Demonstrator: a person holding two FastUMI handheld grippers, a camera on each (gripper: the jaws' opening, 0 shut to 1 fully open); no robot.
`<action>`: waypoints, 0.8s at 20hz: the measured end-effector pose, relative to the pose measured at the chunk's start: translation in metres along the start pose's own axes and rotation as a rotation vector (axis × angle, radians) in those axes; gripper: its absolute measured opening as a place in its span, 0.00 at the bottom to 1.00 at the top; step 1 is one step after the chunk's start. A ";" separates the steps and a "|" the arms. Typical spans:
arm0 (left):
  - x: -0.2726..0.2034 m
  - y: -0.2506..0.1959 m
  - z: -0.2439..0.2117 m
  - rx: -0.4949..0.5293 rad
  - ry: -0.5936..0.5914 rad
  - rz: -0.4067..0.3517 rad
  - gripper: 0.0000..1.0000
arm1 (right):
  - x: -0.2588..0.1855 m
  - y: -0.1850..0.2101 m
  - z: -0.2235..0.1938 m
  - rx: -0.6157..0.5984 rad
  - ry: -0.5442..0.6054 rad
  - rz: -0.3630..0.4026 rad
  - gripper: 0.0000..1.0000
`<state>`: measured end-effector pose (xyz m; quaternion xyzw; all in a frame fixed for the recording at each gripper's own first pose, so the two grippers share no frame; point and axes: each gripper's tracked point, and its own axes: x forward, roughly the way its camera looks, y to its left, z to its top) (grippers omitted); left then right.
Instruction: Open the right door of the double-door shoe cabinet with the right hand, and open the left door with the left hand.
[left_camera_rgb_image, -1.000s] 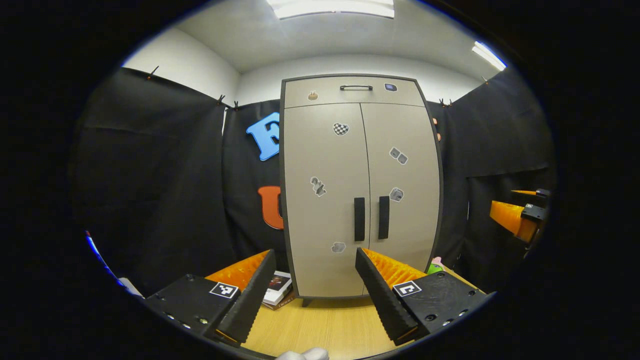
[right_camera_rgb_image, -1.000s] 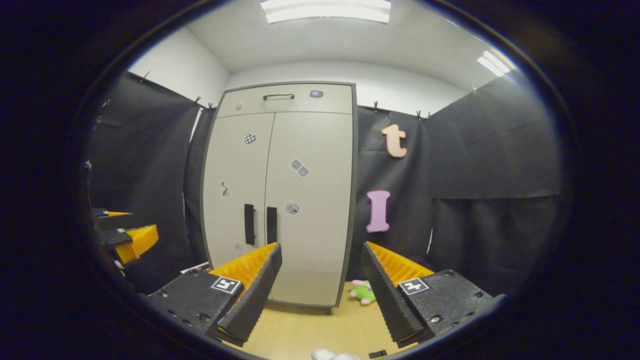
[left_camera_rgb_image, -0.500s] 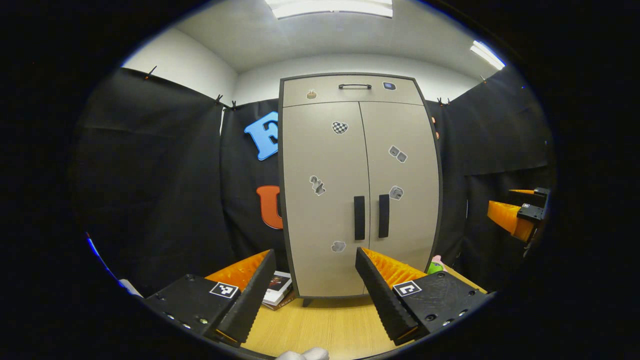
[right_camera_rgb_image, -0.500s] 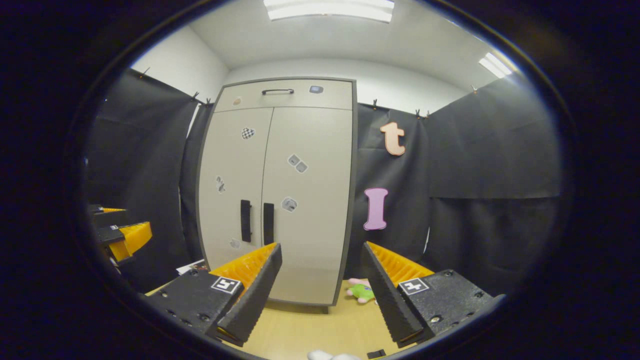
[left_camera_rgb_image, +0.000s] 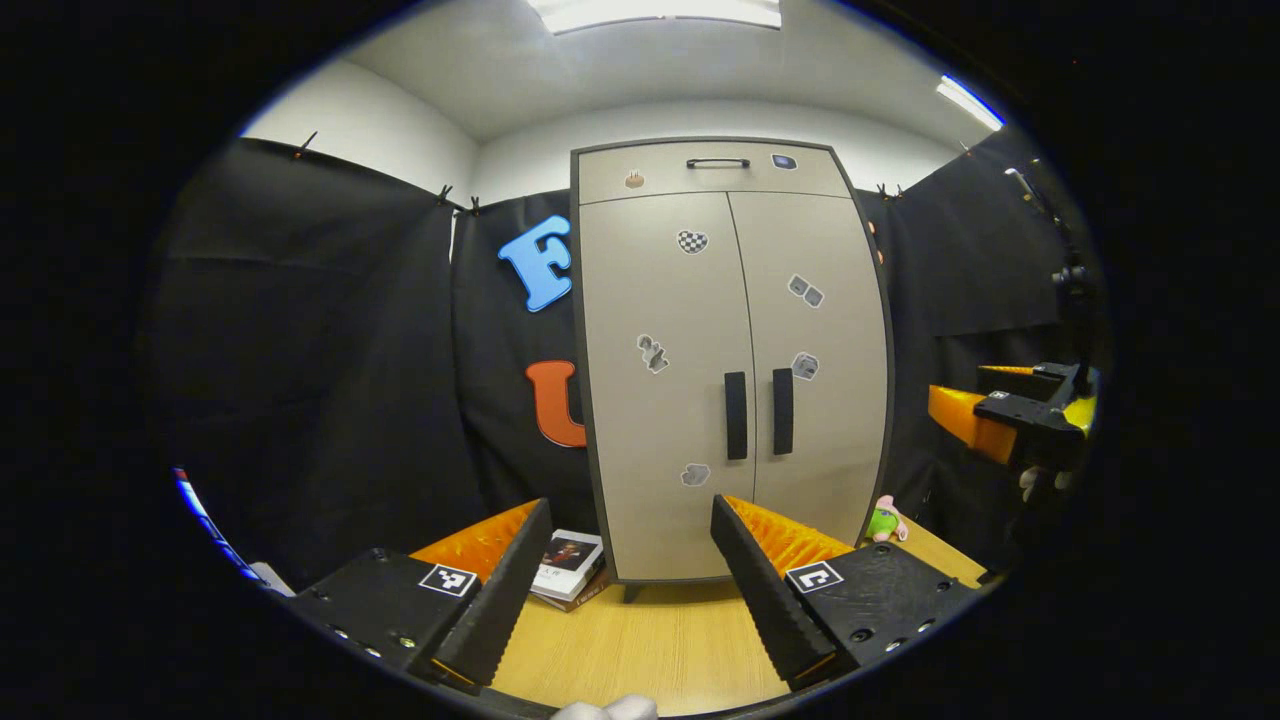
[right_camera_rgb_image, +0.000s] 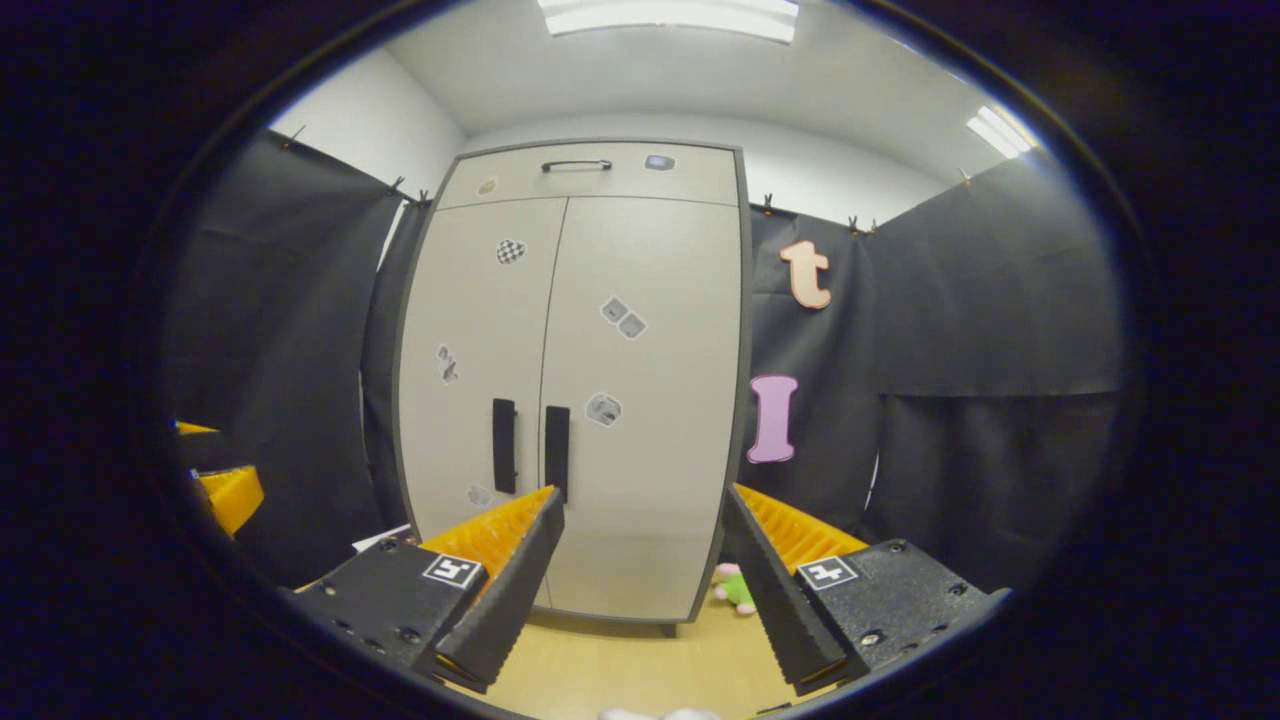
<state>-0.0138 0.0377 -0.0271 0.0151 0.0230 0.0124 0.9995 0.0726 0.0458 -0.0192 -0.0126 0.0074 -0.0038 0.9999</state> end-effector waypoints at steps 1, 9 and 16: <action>-0.002 0.003 -0.001 0.001 -0.002 0.007 0.96 | 0.013 0.010 -0.001 0.003 -0.001 0.010 1.00; -0.007 0.044 -0.010 -0.020 0.017 0.159 0.96 | 0.140 0.071 -0.018 0.051 0.048 0.057 0.99; 0.005 0.064 -0.017 -0.017 0.056 0.255 0.96 | 0.224 0.093 -0.041 0.055 0.117 0.060 0.90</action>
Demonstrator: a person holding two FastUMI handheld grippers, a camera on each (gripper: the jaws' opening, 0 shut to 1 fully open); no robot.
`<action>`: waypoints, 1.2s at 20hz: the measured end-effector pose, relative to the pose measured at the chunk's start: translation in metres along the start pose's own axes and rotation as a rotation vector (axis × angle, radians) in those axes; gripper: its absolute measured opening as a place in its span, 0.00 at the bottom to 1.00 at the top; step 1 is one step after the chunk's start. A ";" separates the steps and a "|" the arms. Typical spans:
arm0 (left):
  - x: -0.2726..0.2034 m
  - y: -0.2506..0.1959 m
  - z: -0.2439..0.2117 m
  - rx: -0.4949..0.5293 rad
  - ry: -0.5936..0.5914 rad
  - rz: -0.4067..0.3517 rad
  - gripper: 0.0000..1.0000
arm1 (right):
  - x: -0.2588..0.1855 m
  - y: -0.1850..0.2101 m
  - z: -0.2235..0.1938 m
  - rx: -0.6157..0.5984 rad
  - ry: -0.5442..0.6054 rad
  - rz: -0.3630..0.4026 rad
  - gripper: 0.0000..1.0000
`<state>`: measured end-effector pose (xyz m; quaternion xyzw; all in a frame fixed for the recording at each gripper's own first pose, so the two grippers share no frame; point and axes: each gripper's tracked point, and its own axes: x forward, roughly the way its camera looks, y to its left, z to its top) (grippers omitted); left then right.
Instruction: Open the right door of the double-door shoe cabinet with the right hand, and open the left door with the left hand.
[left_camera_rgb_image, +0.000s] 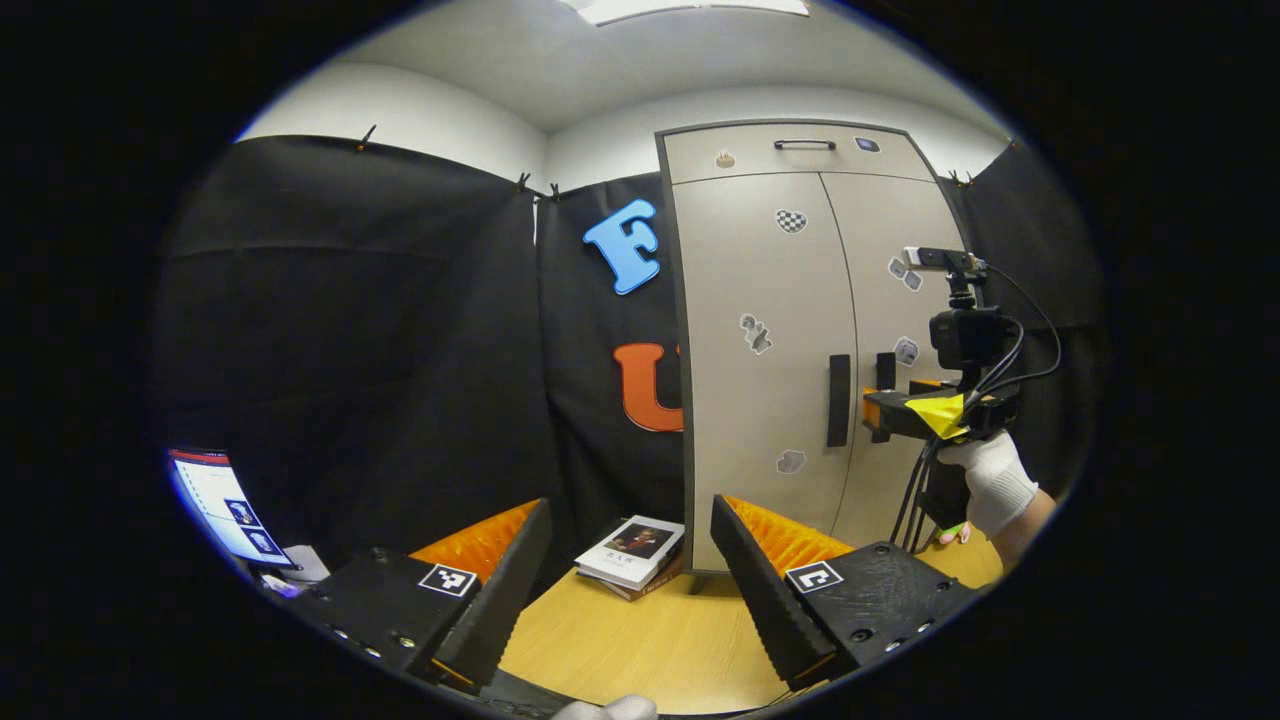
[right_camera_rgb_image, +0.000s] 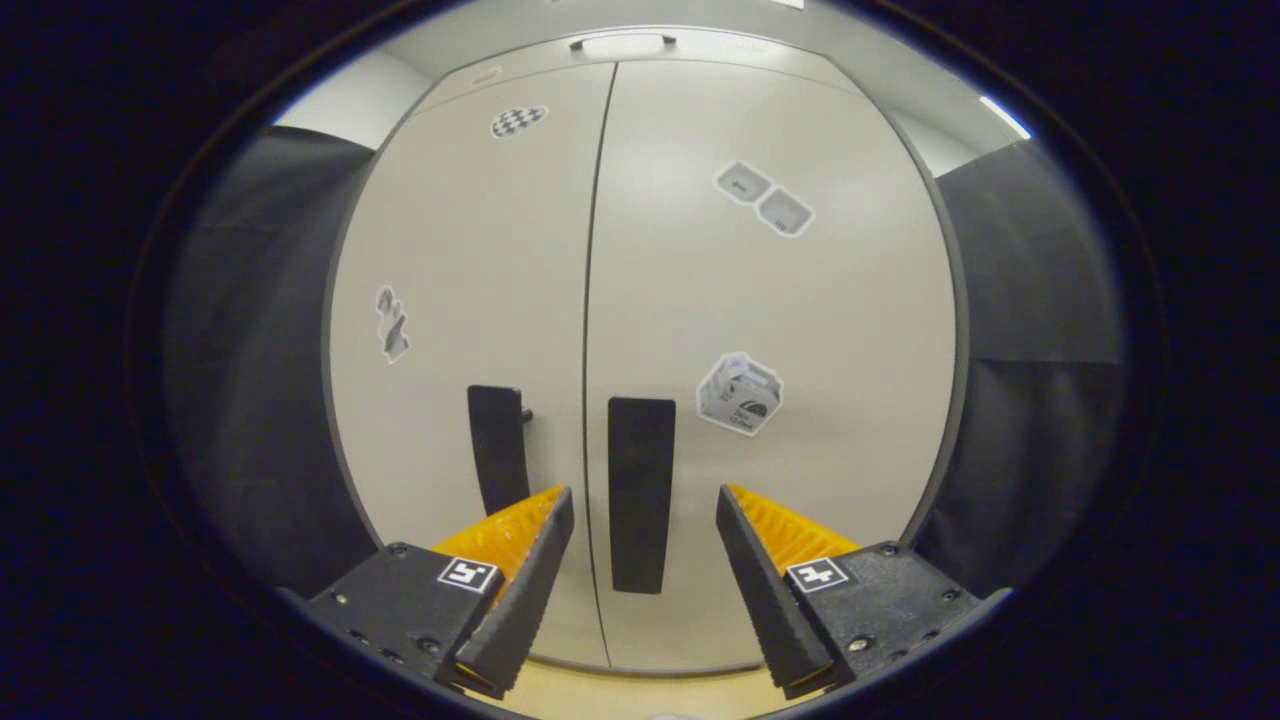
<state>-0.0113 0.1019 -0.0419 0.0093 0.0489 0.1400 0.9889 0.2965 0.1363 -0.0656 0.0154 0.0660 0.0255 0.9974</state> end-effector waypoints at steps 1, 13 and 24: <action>0.002 0.000 0.000 0.001 0.002 0.008 0.96 | 0.006 0.000 -0.003 0.013 0.012 -0.001 0.89; 0.008 -0.001 -0.001 -0.014 0.003 -0.002 0.96 | 0.019 -0.001 -0.006 0.022 0.033 -0.018 0.31; -0.020 -0.005 0.001 -0.031 -0.015 -0.060 0.96 | -0.040 -0.008 -0.013 -0.004 0.044 0.109 0.19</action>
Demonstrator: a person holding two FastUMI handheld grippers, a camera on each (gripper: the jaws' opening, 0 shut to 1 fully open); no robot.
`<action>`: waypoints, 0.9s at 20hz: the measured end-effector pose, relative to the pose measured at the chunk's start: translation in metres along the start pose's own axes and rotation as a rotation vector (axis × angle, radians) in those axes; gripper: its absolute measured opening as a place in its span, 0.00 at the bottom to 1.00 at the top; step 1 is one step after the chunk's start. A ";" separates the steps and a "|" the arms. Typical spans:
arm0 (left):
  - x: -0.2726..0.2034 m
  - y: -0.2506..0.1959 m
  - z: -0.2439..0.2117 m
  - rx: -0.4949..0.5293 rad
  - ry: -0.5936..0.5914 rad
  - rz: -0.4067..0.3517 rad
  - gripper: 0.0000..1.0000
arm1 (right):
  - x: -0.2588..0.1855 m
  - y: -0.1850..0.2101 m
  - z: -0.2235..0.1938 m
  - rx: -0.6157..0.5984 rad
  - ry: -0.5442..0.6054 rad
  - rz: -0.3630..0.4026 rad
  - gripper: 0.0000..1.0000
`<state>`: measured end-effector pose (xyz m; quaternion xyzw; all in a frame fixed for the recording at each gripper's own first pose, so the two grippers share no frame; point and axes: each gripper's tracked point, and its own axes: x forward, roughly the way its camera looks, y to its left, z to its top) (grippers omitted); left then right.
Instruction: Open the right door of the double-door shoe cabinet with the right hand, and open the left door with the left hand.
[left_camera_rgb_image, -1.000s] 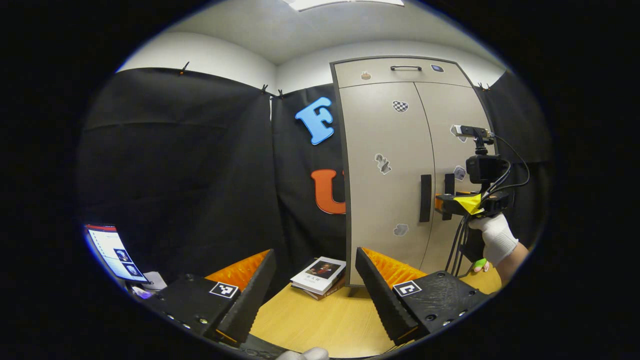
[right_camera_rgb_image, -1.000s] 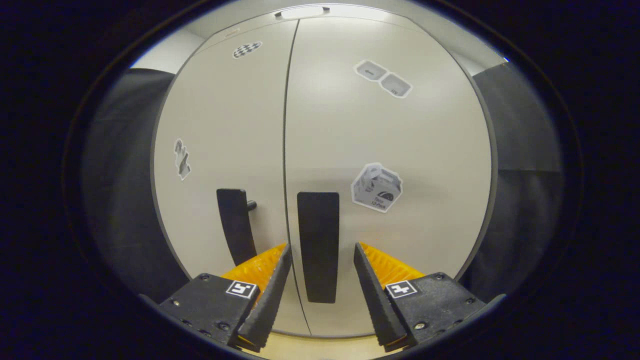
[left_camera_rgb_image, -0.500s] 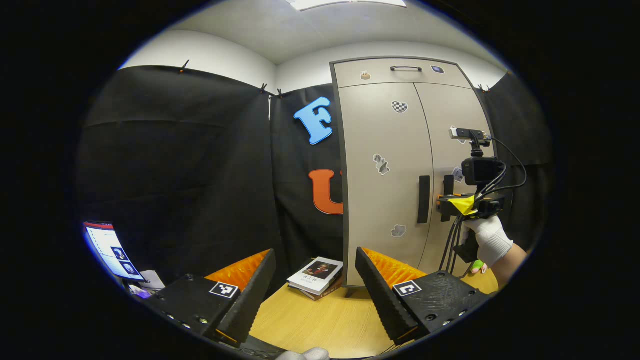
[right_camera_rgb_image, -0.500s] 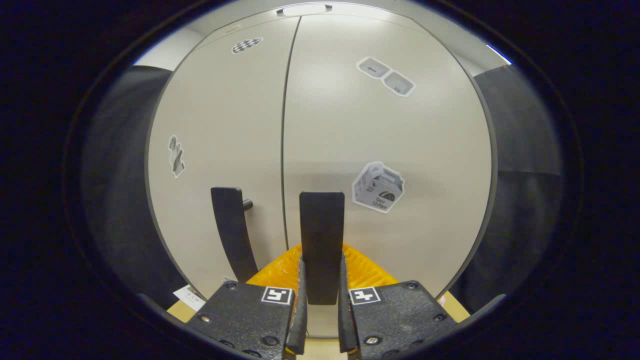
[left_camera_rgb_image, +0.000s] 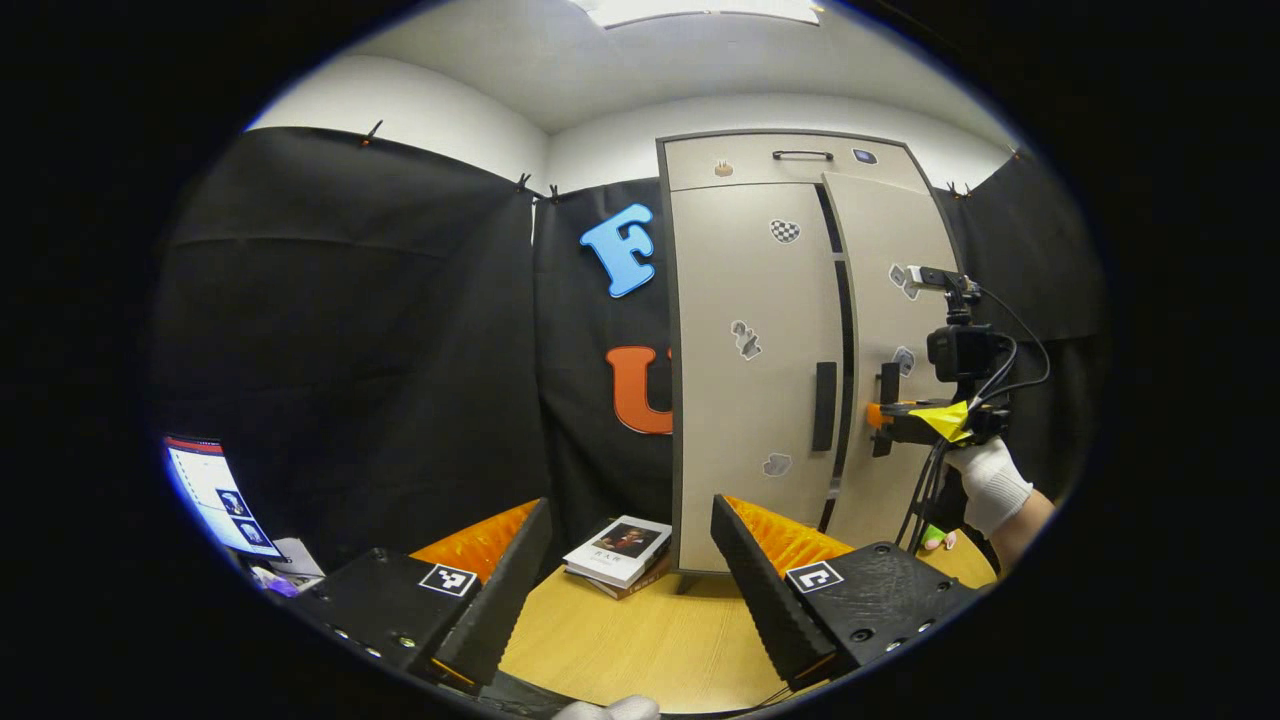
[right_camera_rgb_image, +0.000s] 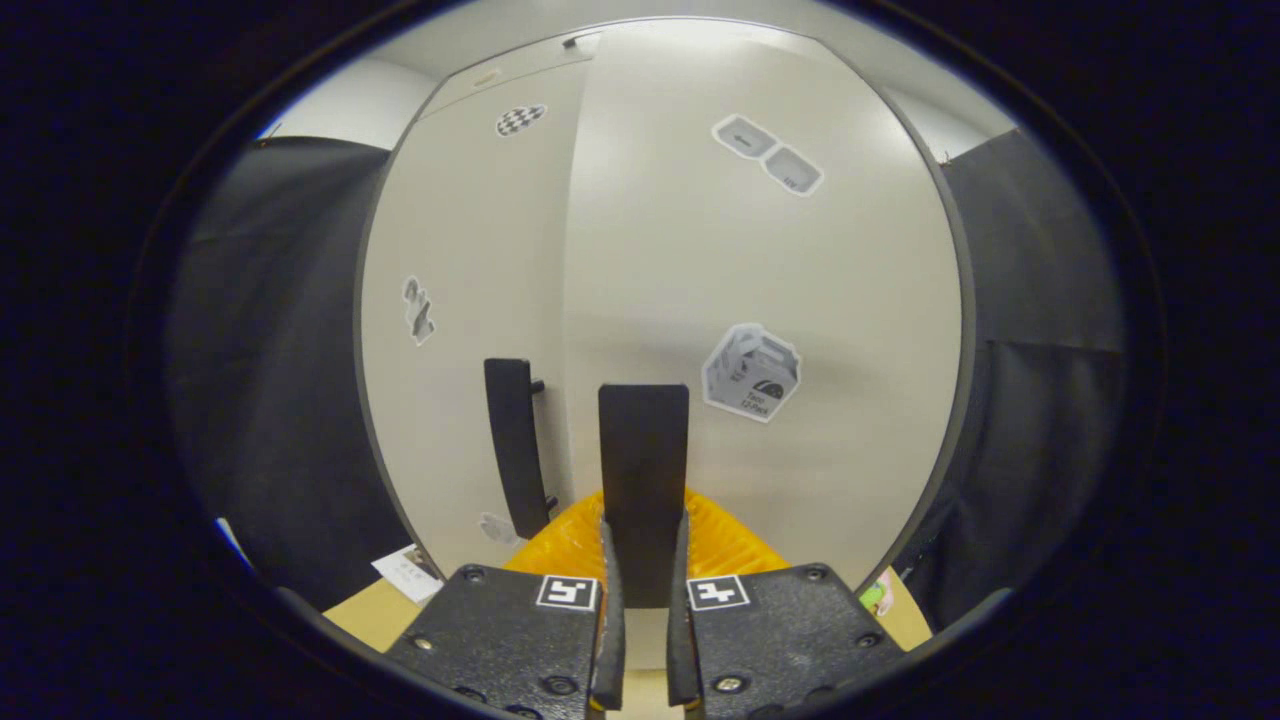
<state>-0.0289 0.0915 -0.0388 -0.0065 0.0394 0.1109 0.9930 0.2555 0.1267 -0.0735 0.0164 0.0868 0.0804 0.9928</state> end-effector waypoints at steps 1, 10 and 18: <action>-0.006 -0.003 -0.002 0.001 0.002 -0.012 0.96 | -0.009 -0.002 -0.001 0.002 0.000 0.006 0.19; -0.035 -0.019 -0.012 0.013 0.007 -0.106 0.96 | -0.080 -0.035 -0.012 0.004 -0.017 -0.052 0.15; -0.043 -0.025 -0.013 -0.006 0.003 -0.159 0.96 | -0.122 -0.074 -0.018 0.023 -0.020 -0.131 0.11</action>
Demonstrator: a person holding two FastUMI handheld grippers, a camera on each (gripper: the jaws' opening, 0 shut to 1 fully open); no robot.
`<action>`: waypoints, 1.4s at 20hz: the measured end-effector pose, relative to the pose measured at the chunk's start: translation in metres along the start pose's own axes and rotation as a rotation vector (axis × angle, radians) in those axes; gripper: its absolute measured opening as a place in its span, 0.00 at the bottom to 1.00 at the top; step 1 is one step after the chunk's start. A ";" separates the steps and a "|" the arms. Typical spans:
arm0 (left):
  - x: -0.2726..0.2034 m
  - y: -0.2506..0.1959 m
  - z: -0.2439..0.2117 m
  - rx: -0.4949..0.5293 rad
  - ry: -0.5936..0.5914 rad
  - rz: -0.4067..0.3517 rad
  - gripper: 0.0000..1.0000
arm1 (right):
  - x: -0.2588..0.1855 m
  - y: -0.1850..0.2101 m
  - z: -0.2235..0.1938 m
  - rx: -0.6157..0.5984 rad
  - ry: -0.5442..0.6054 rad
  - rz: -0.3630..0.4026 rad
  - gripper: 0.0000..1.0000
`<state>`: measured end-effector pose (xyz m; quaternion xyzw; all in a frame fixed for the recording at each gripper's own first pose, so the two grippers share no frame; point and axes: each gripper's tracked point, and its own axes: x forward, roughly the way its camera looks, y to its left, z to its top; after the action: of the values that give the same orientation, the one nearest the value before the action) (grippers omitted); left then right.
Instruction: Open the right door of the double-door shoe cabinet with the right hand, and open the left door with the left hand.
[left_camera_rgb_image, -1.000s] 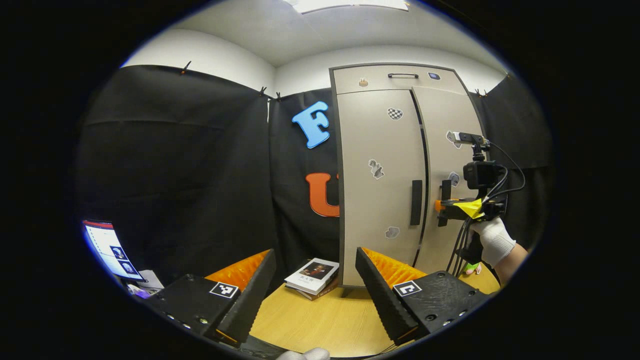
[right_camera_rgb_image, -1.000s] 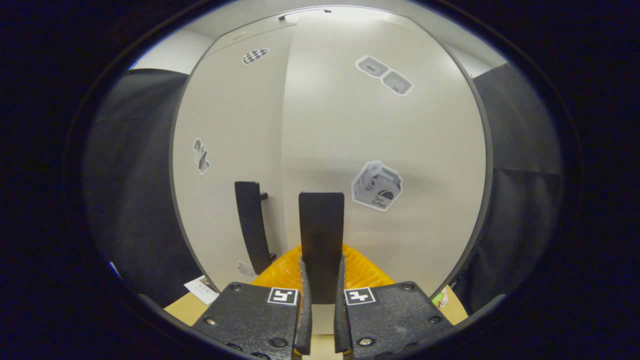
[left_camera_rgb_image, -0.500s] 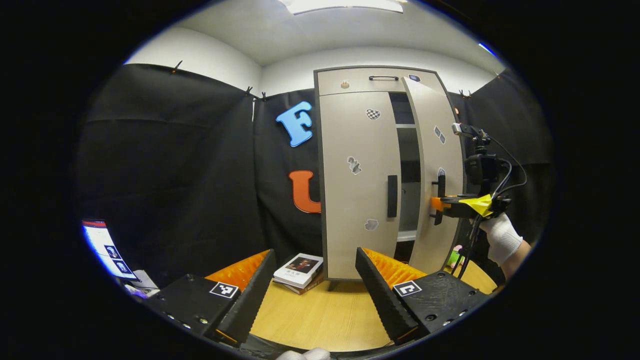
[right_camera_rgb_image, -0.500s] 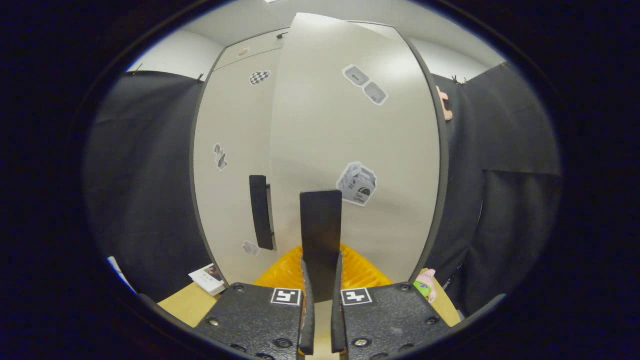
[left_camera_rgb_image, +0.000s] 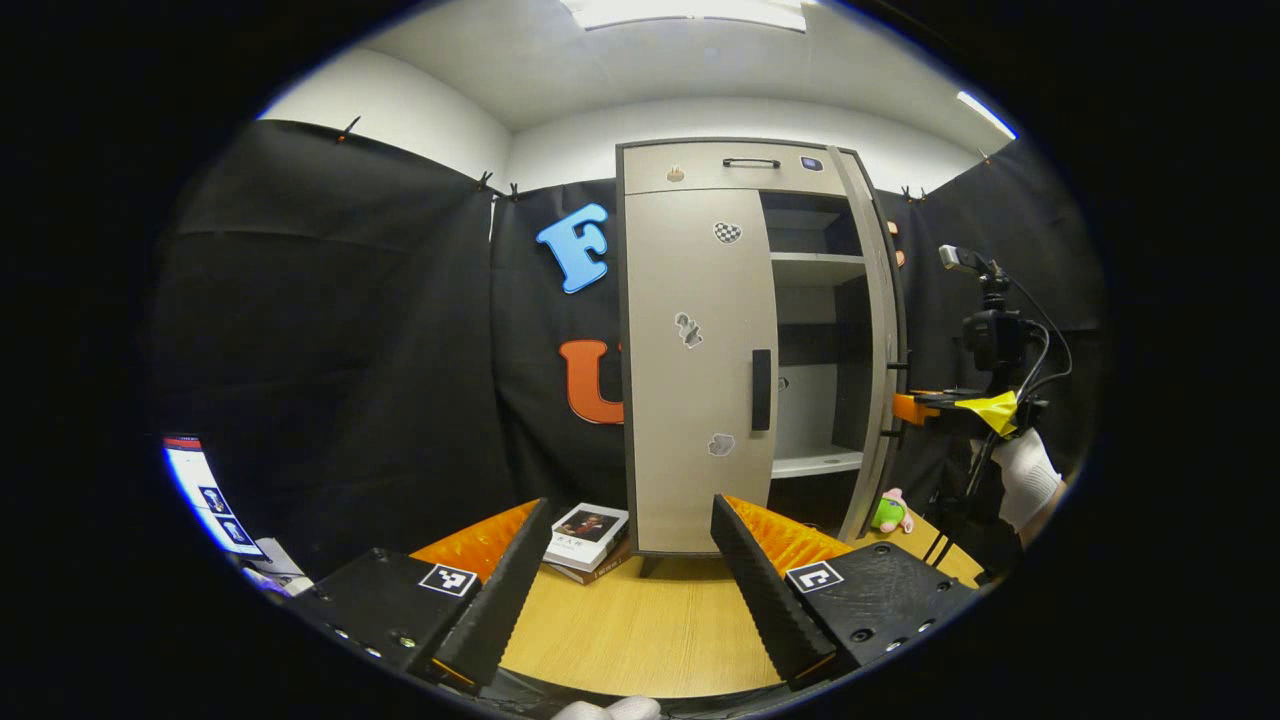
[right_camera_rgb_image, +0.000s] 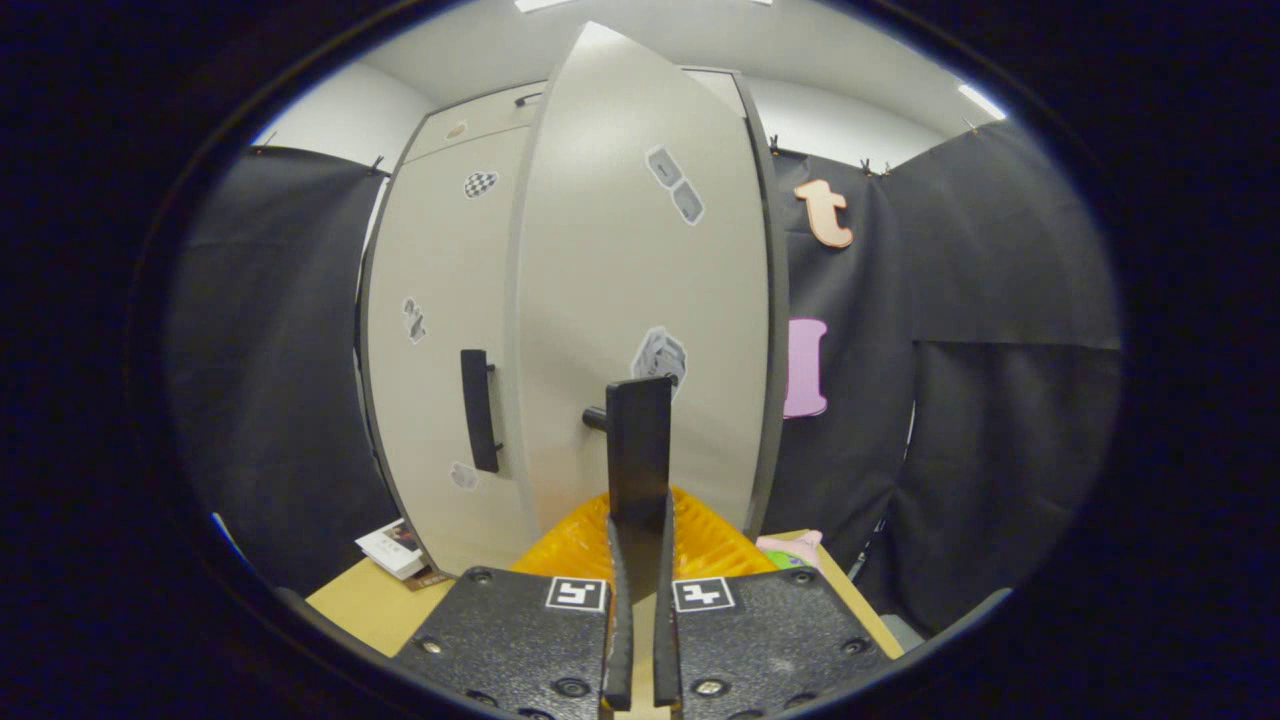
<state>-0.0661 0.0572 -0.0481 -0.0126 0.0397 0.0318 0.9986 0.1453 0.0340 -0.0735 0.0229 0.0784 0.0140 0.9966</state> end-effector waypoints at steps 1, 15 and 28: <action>0.000 -0.003 0.001 -0.003 0.001 -0.011 0.96 | -0.002 -0.004 0.000 0.000 0.004 0.000 0.11; 0.023 -0.089 0.010 -0.016 -0.013 -0.128 0.96 | -0.026 -0.087 -0.001 -0.010 0.023 -0.017 0.04; 0.042 -0.113 0.004 0.016 0.014 -0.066 1.00 | -0.018 -0.143 0.001 0.032 0.033 0.008 0.05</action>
<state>-0.0171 -0.0526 -0.0445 -0.0060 0.0463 -0.0016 0.9989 0.1316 -0.1090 -0.0764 0.0391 0.0952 0.0171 0.9945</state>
